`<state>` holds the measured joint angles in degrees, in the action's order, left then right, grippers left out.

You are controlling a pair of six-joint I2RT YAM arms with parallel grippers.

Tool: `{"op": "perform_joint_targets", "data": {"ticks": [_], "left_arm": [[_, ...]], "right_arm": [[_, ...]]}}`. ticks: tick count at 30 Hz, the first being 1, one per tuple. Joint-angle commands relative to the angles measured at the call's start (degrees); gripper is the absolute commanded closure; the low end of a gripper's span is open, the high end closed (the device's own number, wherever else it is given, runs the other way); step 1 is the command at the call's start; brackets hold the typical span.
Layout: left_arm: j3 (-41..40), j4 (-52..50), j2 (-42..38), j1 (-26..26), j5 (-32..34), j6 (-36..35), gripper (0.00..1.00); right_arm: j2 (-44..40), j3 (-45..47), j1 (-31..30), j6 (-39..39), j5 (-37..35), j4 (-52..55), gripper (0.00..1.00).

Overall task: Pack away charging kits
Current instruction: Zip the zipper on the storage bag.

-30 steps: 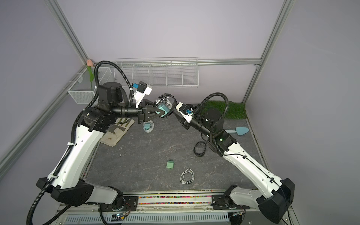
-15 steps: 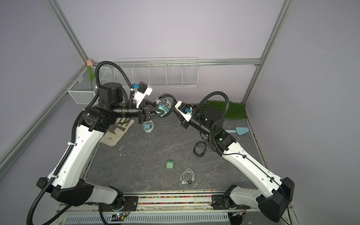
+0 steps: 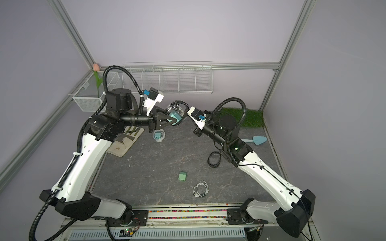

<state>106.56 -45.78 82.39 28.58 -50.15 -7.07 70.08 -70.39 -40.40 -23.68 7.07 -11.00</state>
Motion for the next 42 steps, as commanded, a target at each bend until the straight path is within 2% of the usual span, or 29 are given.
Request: {"op": "perform_joint_targets", "data": {"ticks": [1, 7, 10, 13, 18, 21, 26, 30, 36, 42], "left_arm": [[0.00, -3.25, -0.04, 0.25, -2.45, -3.80, 1.00], [-0.22, -12.02, -0.01, 0.87, -2.80, -10.77, 1.00], [-3.41, -13.25, -2.19, 1.63, -1.43, -12.88, 1.00], [-5.63, -13.15, -3.22, 1.67, 0.60, -13.05, 1.00], [-4.72, -15.16, -1.93, 1.66, 0.06, -14.16, 1.00], [-4.28, -17.98, -1.57, 1.66, -0.56, -17.03, 1.00], [-2.67, -20.71, 0.96, 1.66, 1.30, -18.43, 1.00], [-2.97, -23.69, 2.06, 1.88, 0.78, -22.48, 1.00], [-0.96, -30.40, 6.26, 3.56, 5.56, -29.12, 1.00], [-2.34, -28.66, 5.41, 5.59, 12.87, -33.79, 1.00]], "right_arm": [[-1.08, 1.16, 0.32, -4.22, -3.13, -2.56, 0.94], [-1.09, -1.39, 1.80, -12.56, -4.12, 2.06, 0.94], [-1.90, -0.89, 2.75, -15.33, -3.96, 0.41, 0.94], [-2.58, -2.06, 3.32, -17.10, -1.58, -0.30, 0.94], [-2.24, -6.62, 3.23, -21.63, 6.16, 5.22, 0.94], [-2.93, -6.87, 3.27, -27.35, 9.03, 8.94, 0.94], [-5.62, -6.02, 3.34, -36.83, 6.76, 15.09, 0.94], [-6.02, -4.43, 3.87, -40.84, 4.53, 18.40, 0.94], [-5.99, -4.20, 6.08, -45.04, 5.43, 18.62, 0.94], [-6.45, -3.20, 6.03, -49.71, 7.55, 22.49, 0.94]]}}
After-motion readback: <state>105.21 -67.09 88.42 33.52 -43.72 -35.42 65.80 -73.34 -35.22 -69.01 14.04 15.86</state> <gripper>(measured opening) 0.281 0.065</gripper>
